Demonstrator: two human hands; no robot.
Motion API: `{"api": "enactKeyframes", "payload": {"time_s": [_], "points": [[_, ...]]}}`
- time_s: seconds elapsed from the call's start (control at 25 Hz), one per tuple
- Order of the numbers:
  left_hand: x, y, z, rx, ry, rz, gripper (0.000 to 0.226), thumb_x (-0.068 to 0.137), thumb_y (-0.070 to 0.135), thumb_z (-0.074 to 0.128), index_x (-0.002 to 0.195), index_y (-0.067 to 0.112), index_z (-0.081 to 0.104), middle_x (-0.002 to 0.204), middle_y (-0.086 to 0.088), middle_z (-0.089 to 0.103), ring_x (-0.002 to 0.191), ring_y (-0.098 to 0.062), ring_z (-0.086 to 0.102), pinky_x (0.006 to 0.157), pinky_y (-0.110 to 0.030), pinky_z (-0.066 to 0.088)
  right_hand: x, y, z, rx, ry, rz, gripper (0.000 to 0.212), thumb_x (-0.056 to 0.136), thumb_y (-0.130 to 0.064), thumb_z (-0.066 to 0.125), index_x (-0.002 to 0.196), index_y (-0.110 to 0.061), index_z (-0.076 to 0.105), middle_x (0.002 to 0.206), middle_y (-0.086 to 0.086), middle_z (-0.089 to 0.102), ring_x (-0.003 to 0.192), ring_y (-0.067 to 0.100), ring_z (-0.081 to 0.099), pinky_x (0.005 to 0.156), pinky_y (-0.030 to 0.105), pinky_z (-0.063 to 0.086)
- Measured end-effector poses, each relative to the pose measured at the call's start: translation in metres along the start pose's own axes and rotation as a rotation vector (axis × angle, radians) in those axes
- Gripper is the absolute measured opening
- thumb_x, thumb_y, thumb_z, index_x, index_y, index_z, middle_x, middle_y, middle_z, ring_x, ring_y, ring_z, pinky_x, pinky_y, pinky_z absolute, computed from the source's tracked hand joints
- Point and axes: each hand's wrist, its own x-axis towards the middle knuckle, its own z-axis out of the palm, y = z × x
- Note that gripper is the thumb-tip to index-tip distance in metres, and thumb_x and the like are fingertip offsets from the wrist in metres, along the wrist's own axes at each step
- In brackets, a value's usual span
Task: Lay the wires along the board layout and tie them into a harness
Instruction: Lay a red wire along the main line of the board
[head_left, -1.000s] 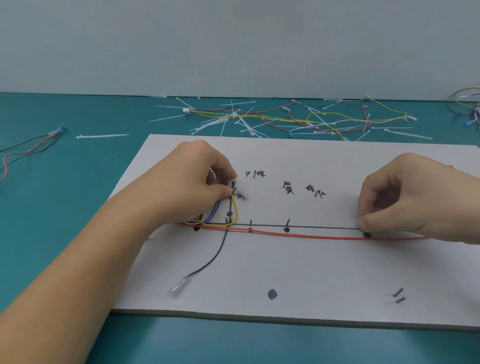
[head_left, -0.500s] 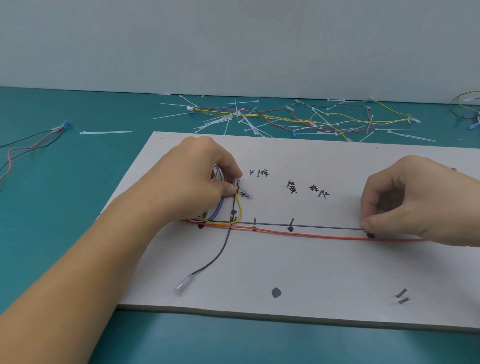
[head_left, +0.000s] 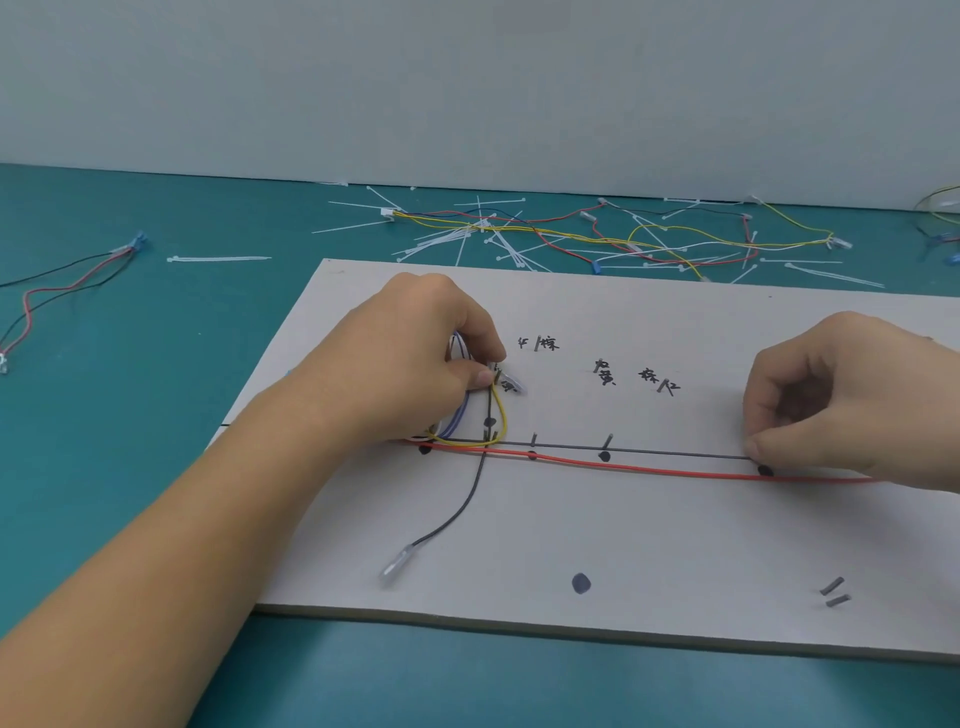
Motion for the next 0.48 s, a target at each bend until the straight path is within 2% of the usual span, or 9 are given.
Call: {"api": "enactKeyframes", "payload": {"time_s": [0.08,0.12,0.24,0.32,0.4,0.48], "points": [[0.000,0.000,-0.001,0.005,-0.002,-0.008,0.009,0.086,0.029,0.081,0.091,0.037,0.079,0.064,0.024,0.054,0.063,0.008,0.054,0.057,-0.021,0.035,0.000,-0.001,0.001,0.004,0.002,-0.010,0.031,0.052,-0.049,0.063,0.080,-0.043,0.076,0.058,-0.011,0.069,0.051,0.007,0.063,0.048,0.028,0.055],[0.001,-0.001,-0.001,0.010,-0.008,-0.007,0.009,0.087,0.029,0.081,0.091,0.037,0.079,0.065,0.026,0.057,0.066,0.010,0.055,0.057,-0.021,0.035,0.001,-0.001,0.001,0.005,-0.001,-0.020,0.029,0.055,-0.047,0.064,0.080,-0.041,0.076,0.059,-0.010,0.069,0.051,0.007,0.062,0.048,0.028,0.055],[0.001,0.002,-0.003,0.024,-0.038,0.011,0.008,0.087,0.029,0.079,0.092,0.036,0.078,0.077,0.053,0.052,0.075,0.015,0.054,0.059,-0.021,0.037,0.003,-0.001,0.003,0.010,0.009,-0.029,0.013,0.071,-0.040,0.071,0.083,-0.037,0.074,0.058,-0.009,0.068,0.049,0.007,0.058,0.050,0.032,0.055],[0.000,0.002,-0.002,0.015,-0.018,0.004,0.009,0.087,0.031,0.077,0.093,0.037,0.077,0.076,0.040,0.060,0.074,0.006,0.058,0.064,-0.024,0.045,0.005,-0.002,0.006,0.044,0.041,-0.044,0.009,0.075,-0.040,0.070,0.082,-0.035,0.074,0.057,-0.007,0.066,0.046,0.004,0.054,0.049,0.027,0.050],[-0.001,0.002,-0.004,0.007,0.041,-0.009,0.010,0.087,0.033,0.074,0.095,0.040,0.076,0.077,0.031,0.061,0.076,0.006,0.059,0.073,-0.028,0.051,0.007,-0.007,0.011,0.106,0.066,-0.068,0.010,0.075,-0.042,0.070,0.081,-0.038,0.074,0.062,-0.008,0.069,0.045,0.003,0.055,0.052,0.027,0.051],[-0.001,0.001,-0.006,-0.016,0.081,-0.019,0.014,0.088,0.030,0.073,0.098,0.040,0.077,0.076,0.030,0.058,0.071,0.012,0.057,0.066,-0.023,0.046,0.008,-0.012,0.014,0.159,0.096,-0.094,0.007,0.073,-0.041,0.072,0.080,-0.041,0.074,0.069,-0.014,0.069,0.048,0.002,0.058,0.053,0.028,0.050]]}}
